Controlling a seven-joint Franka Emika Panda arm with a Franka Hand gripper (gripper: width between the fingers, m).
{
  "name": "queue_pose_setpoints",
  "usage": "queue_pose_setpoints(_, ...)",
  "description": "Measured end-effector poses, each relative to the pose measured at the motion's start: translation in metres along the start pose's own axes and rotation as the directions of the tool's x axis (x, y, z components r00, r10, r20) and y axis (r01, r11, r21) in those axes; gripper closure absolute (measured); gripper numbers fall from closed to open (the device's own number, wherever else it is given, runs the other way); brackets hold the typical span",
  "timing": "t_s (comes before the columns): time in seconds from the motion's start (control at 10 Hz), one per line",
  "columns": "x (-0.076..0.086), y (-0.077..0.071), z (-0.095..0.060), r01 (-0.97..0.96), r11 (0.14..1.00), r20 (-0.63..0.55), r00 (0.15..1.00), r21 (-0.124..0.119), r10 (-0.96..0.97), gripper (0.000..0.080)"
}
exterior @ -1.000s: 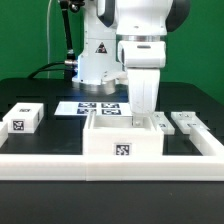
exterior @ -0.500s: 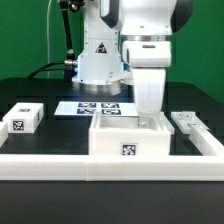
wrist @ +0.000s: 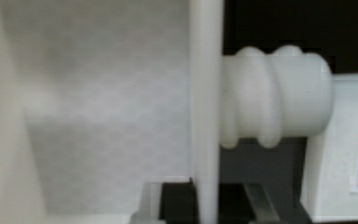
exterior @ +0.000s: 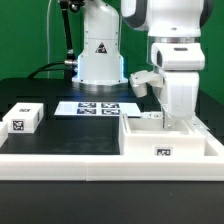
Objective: Assemble cabinet
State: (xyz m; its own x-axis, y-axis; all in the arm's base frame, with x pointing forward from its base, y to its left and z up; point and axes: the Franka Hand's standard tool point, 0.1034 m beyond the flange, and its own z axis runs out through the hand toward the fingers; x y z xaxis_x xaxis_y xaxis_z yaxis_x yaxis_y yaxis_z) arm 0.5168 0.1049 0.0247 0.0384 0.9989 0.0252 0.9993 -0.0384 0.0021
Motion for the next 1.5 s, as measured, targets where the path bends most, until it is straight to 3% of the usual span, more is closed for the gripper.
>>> queue_pose_setpoints(0.3, 0.0113, 0.0007, -0.0013, 0.027, 0.999, 0.002, 1.0, 0.025, -0.027, 0.0764)
queue_pose_setpoints(0.6, 0.0105, 0.0007, -0.0011, 0.024, 0.999, 0.002, 1.0, 0.024, -0.024, 0.0764)
queue_pose_setpoints(0.7, 0.0104, 0.0007, -0.0011, 0.024, 0.999, 0.002, 1.0, 0.024, -0.024, 0.0575)
queue_pose_setpoints(0.8, 0.0103, 0.0008, -0.0011, 0.023, 0.999, 0.002, 1.0, 0.024, -0.023, 0.0575)
queue_pose_setpoints(1.1, 0.0099, 0.0009, -0.0011, 0.023, 0.999, 0.002, 1.0, 0.024, -0.023, 0.0081)
queue_pose_setpoints(1.5, 0.0093, 0.001, -0.0011, 0.021, 0.999, 0.002, 1.0, 0.024, -0.021, 0.0004)
